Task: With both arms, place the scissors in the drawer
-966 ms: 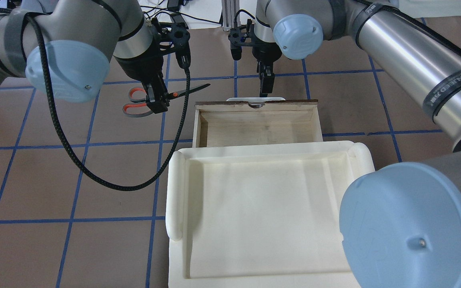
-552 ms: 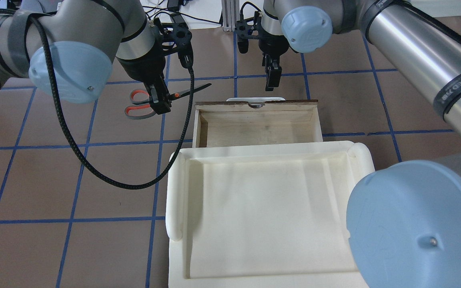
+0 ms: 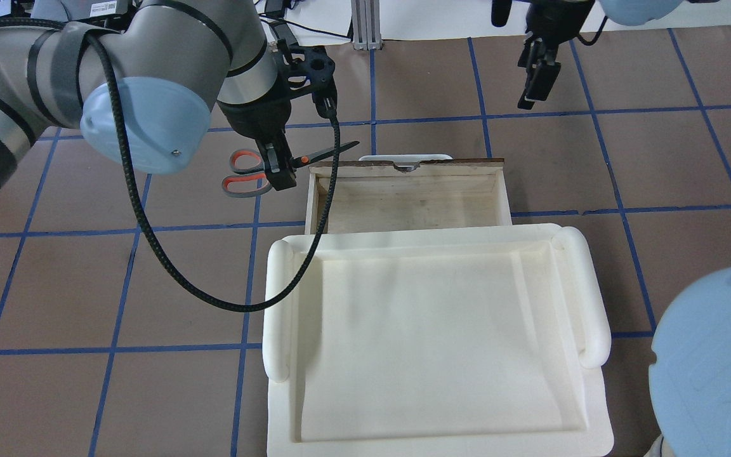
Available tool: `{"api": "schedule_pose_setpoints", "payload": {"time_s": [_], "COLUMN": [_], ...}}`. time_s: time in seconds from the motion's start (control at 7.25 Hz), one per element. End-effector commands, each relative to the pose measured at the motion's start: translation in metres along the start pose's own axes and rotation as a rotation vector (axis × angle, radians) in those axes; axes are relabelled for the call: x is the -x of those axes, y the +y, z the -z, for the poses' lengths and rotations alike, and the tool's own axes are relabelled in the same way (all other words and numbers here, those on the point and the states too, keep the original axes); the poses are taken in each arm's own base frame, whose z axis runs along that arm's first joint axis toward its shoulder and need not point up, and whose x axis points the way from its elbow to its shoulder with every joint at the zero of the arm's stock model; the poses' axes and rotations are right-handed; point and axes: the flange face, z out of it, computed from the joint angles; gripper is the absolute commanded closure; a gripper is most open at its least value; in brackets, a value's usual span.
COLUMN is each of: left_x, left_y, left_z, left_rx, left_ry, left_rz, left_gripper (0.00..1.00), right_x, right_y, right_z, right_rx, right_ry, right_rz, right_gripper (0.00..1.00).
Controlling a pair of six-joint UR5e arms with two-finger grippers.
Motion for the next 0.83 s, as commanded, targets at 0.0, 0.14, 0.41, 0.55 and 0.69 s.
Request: {"api": "schedule_pose_setpoints", "payload": {"time_s": [0.0,0.14,0.41,0.55,0.69], "left_x": [-0.010,-0.014,-0.029,-0.030,-0.032], "left_y": [-0.043,-0.062,-0.097,-0.104,-0.111], "left_z": [-0.007,-0.016,-0.037,-0.044,-0.054], "left_rx": [-0.004,0.002,0.019,0.011,0.006], "left_ry": [0.007,0.017,0.040,0.050,0.075], "left_rz": [-0.018,-0.024,-0.036,-0.055,-0.063], "left_gripper": [1.00,1.00,1.00,1.00,1.00], "right_x": [0.007,0.018,0.024,0.025,0.024], "right_y": [0.080,0.087,0.082,0.082,0.081], "right_z": [0.010,0.027,0.021,0.020,0.021], "right_rx": [0.102,0.107,0.093,0.093,0.089], "right_ry": [-0.003,0.029,0.026,0.027,0.030], "right_rz": [-0.142,-0.287,-0.542,-0.661,-0.682], "right_gripper": [0.00,0.00,0.00,0.00,0.00]}}
